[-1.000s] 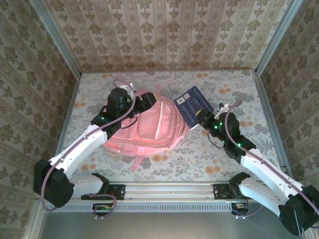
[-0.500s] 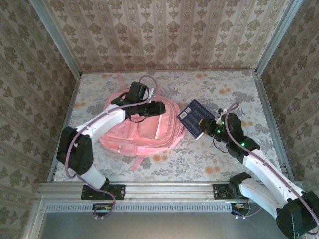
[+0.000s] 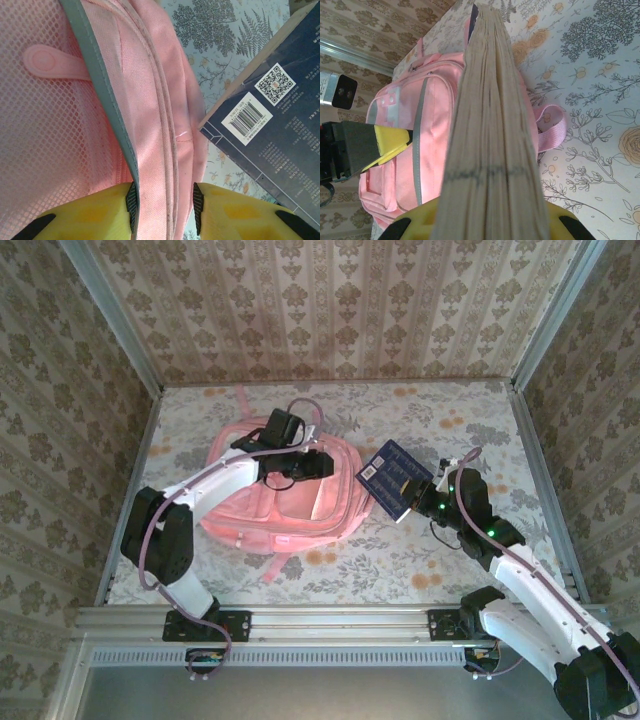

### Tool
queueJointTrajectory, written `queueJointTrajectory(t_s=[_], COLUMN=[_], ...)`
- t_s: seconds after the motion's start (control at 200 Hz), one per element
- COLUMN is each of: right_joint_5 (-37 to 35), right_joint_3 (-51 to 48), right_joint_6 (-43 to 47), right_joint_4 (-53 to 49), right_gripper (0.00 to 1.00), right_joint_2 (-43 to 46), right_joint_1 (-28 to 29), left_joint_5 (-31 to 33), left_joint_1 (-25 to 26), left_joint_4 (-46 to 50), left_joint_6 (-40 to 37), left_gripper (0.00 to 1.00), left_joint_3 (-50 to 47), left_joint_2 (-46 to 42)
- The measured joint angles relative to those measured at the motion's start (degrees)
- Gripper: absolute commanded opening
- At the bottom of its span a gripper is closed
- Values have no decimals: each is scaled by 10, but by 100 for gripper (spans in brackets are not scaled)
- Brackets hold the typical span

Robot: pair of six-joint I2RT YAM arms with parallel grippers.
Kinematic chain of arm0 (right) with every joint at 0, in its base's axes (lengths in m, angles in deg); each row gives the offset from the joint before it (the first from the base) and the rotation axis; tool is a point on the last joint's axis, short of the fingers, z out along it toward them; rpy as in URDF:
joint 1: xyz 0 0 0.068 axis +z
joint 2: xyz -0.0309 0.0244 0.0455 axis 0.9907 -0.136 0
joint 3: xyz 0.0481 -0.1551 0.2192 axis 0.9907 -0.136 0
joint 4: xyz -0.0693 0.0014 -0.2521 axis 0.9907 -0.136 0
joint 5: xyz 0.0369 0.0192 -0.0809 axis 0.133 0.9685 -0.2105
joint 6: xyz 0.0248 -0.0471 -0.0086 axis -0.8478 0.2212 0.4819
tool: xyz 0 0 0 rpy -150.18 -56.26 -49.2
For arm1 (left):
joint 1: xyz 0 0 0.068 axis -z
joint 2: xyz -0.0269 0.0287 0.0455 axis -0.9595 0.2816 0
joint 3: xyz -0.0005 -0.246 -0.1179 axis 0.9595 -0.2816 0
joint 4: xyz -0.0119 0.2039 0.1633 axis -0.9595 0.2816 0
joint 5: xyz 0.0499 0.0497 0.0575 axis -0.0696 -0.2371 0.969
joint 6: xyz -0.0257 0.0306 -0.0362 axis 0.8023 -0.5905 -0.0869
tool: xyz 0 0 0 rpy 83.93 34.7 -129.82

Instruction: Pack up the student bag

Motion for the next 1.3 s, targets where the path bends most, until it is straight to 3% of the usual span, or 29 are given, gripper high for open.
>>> queueJointTrajectory(t_s=[0.685, 0.755, 0.935, 1.14, 1.3], right_joint_5=[14, 15, 14, 13, 10], right_joint_3=[0, 0, 0, 13, 32], right_joint_6=[-11, -12, -13, 2, 30], right_joint_4=[1, 1, -2, -35, -62], right_gripper=[0, 0, 0, 0, 0], right_joint_2=[0, 0, 4, 30, 47], right_joint_1=[-4, -4, -4, -4, -4], left_joint_5=[17, 24, 63, 75, 36], left_joint_1=[9, 10, 19, 21, 15], left_joint_4=[-3, 5, 39, 75, 117], left_joint_6=[-13, -17, -45, -68, -77], left_gripper=[32, 27, 0, 0, 0], left_joint_3=[-14, -6, 32, 56, 89], left_joint_2=[38, 44, 63, 63, 55])
